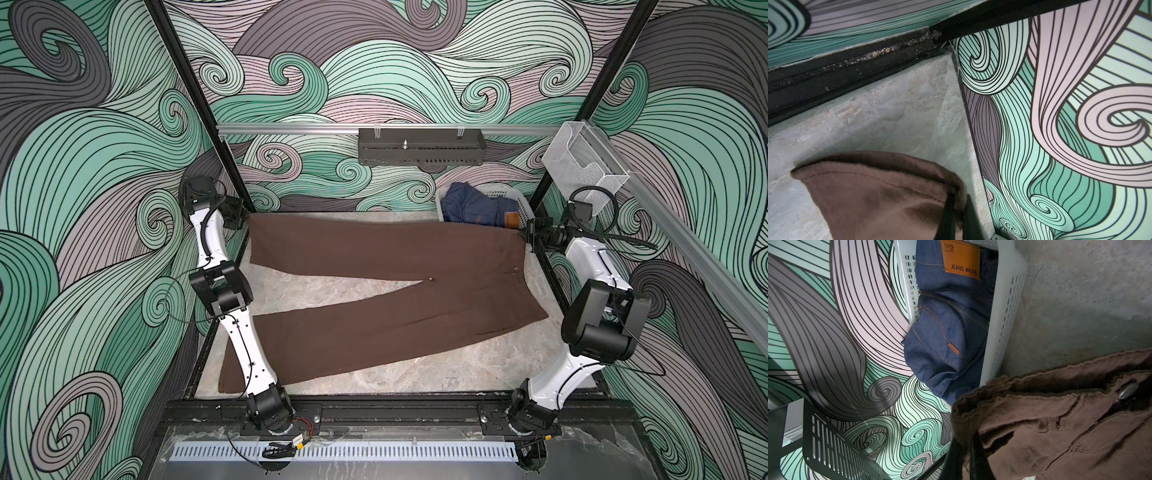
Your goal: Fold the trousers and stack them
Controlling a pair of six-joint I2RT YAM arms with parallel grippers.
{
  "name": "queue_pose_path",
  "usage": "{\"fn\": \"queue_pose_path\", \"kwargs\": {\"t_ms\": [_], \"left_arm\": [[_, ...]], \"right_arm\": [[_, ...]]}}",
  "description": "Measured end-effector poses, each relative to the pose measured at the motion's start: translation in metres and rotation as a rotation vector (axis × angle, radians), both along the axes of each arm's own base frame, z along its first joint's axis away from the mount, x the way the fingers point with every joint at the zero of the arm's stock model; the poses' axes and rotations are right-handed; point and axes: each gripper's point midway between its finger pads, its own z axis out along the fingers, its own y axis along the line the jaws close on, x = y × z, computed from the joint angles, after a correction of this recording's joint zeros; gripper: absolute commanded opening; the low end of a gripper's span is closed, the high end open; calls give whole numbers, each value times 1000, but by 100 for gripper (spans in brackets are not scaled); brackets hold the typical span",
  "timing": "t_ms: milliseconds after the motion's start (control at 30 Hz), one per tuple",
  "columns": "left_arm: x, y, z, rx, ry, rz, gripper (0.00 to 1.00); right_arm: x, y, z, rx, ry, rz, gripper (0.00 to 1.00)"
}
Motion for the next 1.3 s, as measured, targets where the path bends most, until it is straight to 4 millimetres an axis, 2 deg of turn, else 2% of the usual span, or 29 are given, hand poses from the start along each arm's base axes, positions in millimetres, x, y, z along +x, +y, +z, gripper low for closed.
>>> {"fn": "queue_pose_path", "kwargs": {"t_ms": [167,333,433,567,733,900,1100,1300], "left_arm": [[-6,-2,-1,-5,-30,-15,0],[-36,-2,-1,-62,-54,-22,0],[-55,-3,4,-105,-83,-33,0],[-89,-4,6,-146,-105,-19,0],[-129,-4,9,-179,-132,5,0],[-173,-5,5,-207,-137,59,0],[-236,1,-3,-249,-144,165,0],[-264,1,-6,-281,-154,220,0]], "right_arm": [[-1,5,-14,22,-9,-2,0],[-20,3,-31,37,-4,-15,0],[-34,-3,-28,34,-36,-23,0],[-56,-17,-18,14,-100,-39,0],[-84,-35,-16,-16,-138,-64,0],[-110,-41,-28,-31,-130,-80,0],[-144,-56,-50,-22,-87,-136,0],[-165,-75,-52,-16,-76,-193,0]]}}
